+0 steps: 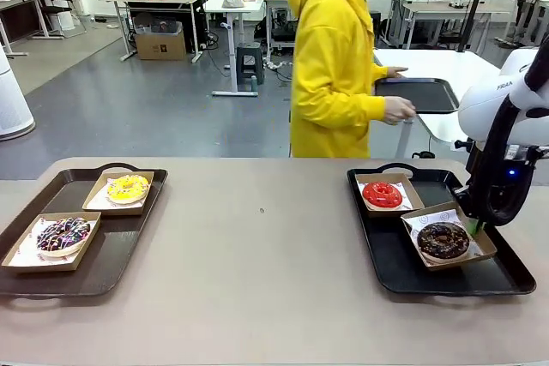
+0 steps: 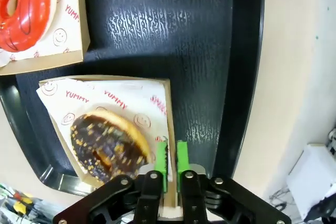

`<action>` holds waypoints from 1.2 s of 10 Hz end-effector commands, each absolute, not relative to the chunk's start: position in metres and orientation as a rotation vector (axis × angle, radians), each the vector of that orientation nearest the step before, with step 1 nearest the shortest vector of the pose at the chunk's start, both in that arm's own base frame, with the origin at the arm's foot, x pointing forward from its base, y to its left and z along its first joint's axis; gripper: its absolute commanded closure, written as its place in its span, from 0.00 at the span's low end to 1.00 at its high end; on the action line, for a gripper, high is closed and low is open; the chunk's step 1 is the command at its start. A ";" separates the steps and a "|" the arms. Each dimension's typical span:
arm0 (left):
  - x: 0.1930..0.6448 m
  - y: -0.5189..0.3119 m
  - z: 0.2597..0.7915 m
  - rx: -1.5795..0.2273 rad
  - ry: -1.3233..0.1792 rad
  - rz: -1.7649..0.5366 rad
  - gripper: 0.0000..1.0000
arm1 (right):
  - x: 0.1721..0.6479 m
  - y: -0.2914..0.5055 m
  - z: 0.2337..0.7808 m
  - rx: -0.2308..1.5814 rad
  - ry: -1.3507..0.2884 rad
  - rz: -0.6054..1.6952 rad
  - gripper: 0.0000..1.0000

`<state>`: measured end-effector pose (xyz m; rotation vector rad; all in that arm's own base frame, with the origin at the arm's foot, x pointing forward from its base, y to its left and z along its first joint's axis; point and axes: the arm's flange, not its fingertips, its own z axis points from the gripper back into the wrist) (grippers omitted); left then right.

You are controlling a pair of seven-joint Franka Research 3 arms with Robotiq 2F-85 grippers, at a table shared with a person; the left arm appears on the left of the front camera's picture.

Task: Individually package the donuts and arrange them on the tray.
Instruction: Place the picked Paper togo box on the Handle tray.

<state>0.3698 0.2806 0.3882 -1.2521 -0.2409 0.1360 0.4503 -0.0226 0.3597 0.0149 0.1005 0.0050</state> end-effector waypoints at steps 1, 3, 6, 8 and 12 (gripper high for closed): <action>0.367 0.279 0.391 -1.258 -0.253 0.137 0.03 | 0.448 -0.026 0.364 0.053 0.079 0.022 0.00; 0.367 0.279 0.391 -1.258 -0.253 0.137 0.03 | 0.445 -0.033 0.369 0.074 0.069 0.019 0.00; 0.367 0.279 0.391 -1.258 -0.253 0.137 0.03 | 0.439 -0.043 0.379 0.064 0.048 0.052 0.33; 0.367 0.279 0.391 -1.258 -0.253 0.137 0.03 | 0.439 -0.048 0.384 0.062 0.056 0.066 0.13; 0.367 0.279 0.391 -1.258 -0.253 0.137 0.03 | 0.445 -0.042 0.385 0.045 0.049 0.041 0.04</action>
